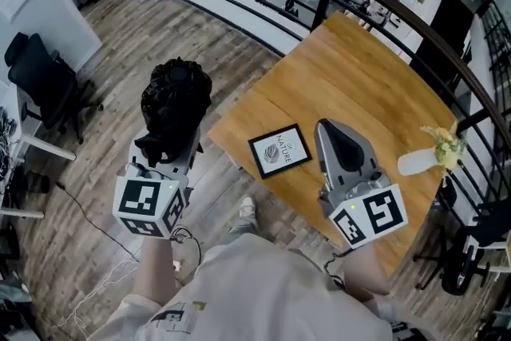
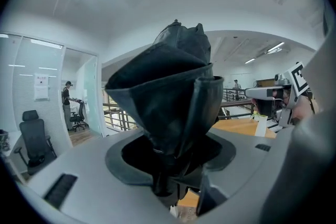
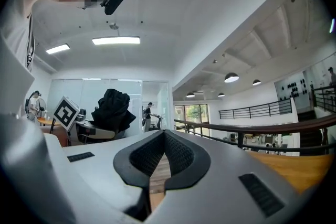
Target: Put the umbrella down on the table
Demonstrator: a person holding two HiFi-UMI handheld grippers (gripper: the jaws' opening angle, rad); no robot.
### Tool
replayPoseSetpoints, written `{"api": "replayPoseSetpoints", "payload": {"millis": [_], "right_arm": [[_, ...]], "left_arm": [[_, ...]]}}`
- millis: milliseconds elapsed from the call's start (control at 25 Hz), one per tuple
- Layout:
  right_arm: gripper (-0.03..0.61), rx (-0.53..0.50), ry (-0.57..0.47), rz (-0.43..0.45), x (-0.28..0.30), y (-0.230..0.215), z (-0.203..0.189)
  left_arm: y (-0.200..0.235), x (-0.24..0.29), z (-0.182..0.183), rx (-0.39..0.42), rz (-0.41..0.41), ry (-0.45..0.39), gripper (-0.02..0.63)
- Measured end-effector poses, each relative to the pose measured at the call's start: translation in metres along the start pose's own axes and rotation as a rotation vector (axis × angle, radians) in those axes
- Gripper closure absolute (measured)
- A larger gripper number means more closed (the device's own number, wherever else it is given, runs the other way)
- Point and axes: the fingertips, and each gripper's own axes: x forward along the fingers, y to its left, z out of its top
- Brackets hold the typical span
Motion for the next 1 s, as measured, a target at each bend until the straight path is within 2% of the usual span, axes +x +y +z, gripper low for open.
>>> {"api": "replayPoseSetpoints", "payload": {"millis": [160, 360, 520, 1000], "right_arm": [[0.554, 0.016, 0.039, -0.041, 0.051, -0.015, -0.012], [0.554, 0.049, 0.105, -0.086, 0.087, -0.033, -0.037], [0.554, 0.059, 0.134, -0.106, 0.106, -0.047, -0.047], [0.552, 0.064, 0.204, -0.102, 0.119, -0.093, -0.090]], "left_arm": [[0.027, 0.061, -0.008, 0.006, -0.070, 0.039, 0.374], [0.033, 0.124, -0.034, 0.016, -0.167, 0.104, 0.374], [0.028, 0.164, -0.058, 0.006, -0.230, 0.178, 0.374], [-0.011, 0.249, -0.155, -0.039, -0.317, 0.409, 0.374]]}}
